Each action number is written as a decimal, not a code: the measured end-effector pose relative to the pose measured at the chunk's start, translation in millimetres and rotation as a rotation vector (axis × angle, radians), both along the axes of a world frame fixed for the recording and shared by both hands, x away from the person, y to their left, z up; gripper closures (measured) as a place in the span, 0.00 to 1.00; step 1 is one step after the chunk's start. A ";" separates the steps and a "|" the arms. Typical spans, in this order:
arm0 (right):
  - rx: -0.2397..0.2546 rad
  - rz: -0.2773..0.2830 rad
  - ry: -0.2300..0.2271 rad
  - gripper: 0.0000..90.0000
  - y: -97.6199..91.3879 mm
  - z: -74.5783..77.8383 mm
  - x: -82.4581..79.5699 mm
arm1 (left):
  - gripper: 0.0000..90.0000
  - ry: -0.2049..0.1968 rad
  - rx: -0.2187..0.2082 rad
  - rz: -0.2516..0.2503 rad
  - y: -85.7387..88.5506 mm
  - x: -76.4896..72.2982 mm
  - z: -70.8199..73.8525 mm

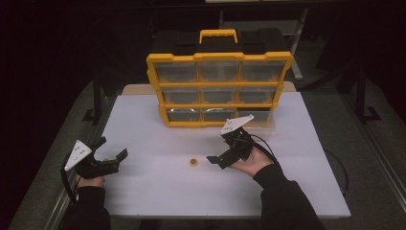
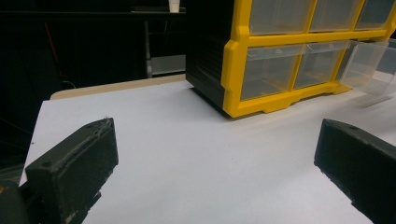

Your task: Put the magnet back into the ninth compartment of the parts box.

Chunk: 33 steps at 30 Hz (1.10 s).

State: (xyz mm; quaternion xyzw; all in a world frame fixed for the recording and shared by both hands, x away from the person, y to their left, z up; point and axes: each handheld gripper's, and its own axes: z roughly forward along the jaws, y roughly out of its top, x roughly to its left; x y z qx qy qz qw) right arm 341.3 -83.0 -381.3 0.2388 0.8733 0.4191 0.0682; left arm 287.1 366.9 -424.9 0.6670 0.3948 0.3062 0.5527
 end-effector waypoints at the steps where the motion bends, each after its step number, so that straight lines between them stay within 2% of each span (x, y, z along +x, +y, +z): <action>1: -0.005 0.002 0.002 0.00 1.2 -0.2 0.3 | 0.00 0.000 0.002 -0.002 -0.3 0.0 0.0; 13: -0.037 0.029 0.022 0.00 18.7 -10.4 5.1 | 0.00 0.000 -0.001 -0.002 0.0 0.0 0.0; 26: -0.069 0.059 0.032 0.00 30.2 -13.8 7.7 | 0.00 0.000 0.004 -0.004 -0.6 0.2 -0.1; 33: -0.093 0.064 0.057 0.00 39.3 -22.4 12.5 | 0.00 0.000 0.001 -0.005 -0.3 0.2 0.0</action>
